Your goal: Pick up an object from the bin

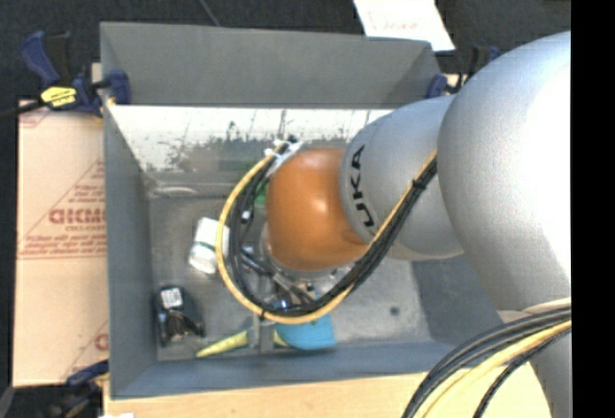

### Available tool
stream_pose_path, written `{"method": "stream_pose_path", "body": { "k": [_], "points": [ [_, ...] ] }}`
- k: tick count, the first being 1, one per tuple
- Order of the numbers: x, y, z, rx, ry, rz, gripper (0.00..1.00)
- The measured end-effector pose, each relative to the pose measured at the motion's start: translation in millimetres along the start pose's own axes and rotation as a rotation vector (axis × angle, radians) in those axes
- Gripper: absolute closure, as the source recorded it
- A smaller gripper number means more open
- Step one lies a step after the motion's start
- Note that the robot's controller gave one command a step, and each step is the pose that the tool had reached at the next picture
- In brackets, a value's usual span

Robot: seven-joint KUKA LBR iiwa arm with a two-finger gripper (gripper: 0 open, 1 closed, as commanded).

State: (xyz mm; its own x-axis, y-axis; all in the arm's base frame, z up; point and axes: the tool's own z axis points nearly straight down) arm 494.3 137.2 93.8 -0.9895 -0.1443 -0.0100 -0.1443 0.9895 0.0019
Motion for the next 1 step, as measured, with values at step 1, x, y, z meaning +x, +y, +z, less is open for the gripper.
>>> {"method": "stream_pose_path", "body": {
  "k": [1],
  "points": [
    [-85.0, 13.8, -23.0, 0.002, -0.011, -0.162, 0.0]
  ]
}}
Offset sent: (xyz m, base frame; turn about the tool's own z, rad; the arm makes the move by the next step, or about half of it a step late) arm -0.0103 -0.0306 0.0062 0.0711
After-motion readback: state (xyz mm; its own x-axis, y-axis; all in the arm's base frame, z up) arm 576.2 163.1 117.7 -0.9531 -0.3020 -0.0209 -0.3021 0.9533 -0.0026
